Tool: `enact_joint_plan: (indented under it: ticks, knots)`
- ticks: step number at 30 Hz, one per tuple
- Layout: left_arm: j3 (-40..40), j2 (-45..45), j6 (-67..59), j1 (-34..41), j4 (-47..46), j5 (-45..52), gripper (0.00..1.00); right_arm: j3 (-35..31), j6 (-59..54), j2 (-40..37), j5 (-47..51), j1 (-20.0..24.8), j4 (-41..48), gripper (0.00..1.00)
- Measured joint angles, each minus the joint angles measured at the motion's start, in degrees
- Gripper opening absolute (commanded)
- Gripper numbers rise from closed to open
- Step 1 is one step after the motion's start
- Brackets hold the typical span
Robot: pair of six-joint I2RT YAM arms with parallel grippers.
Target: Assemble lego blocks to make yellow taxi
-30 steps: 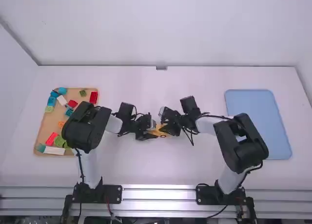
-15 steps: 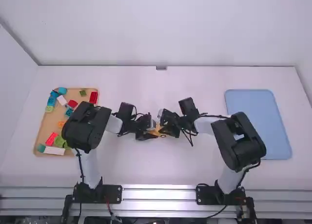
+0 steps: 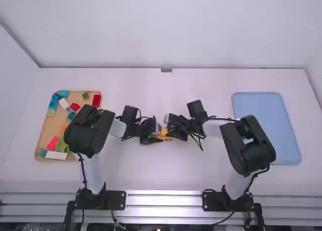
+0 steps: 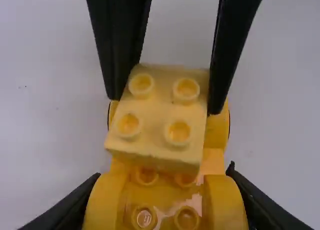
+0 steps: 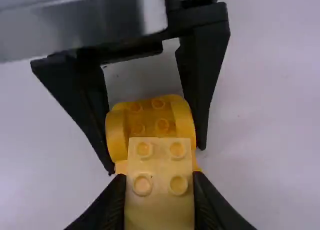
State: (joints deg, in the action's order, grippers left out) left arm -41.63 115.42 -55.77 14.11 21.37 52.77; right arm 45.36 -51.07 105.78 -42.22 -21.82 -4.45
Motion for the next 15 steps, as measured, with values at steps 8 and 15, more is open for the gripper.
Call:
enact_joint_plan:
  ticks: [8, 15]
  knots:
    - [0.0, 0.0, 0.0, 0.0, 0.2, -0.3, 0.29, 0.0, -4.8, 0.0, -1.4, 2.1, 2.1, 0.23]
    - [-0.1, 0.0, 0.0, 0.0, 0.0, -0.3, 0.29, 0.0, -8.5, 0.0, -1.7, 3.0, 2.9, 0.34]
